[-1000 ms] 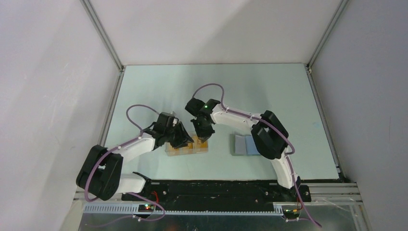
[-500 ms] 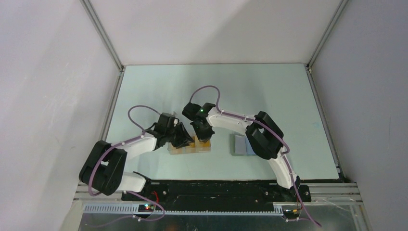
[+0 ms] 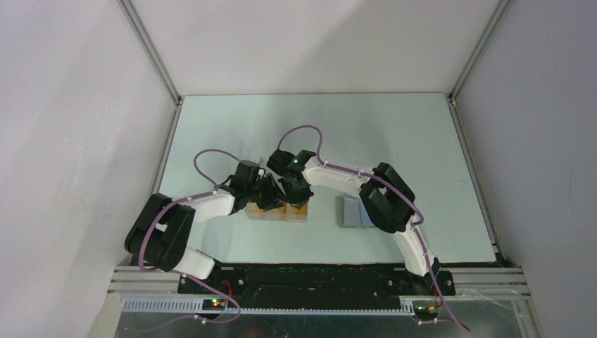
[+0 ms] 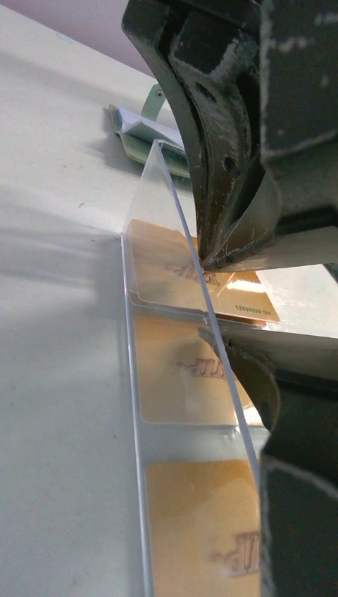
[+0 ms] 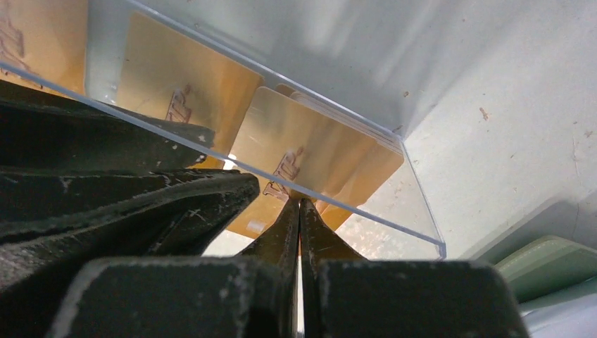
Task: Put the credit cards into the card holder
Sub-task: Pick up the credit card from the storage box.
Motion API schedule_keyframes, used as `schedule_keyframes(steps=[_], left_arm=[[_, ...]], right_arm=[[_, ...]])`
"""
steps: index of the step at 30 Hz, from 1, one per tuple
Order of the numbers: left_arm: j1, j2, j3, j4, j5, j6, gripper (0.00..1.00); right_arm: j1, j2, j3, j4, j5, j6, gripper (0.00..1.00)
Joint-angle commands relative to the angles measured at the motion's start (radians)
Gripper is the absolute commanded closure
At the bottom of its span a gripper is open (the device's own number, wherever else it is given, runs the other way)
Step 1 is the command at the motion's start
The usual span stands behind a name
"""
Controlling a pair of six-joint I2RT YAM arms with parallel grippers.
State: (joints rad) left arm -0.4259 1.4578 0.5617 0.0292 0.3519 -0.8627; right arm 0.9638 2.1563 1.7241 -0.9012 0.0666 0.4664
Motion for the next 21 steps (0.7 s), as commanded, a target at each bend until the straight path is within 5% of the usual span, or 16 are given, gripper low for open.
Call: schedule_keyframes(steps=[1, 21], left_arm=[[-0.013, 0.060, 0.006, -0.035, 0.047, -0.004, 0.62], [-0.043, 0.044, 0.070, -0.127, 0.104, 0.061, 0.72]], right_arm=[[-0.004, 0.034, -0.022, 0.022, -0.019, 0.001, 1.00], [-0.023, 0.022, -0.057, 0.046, -0.054, 0.003, 1.00]])
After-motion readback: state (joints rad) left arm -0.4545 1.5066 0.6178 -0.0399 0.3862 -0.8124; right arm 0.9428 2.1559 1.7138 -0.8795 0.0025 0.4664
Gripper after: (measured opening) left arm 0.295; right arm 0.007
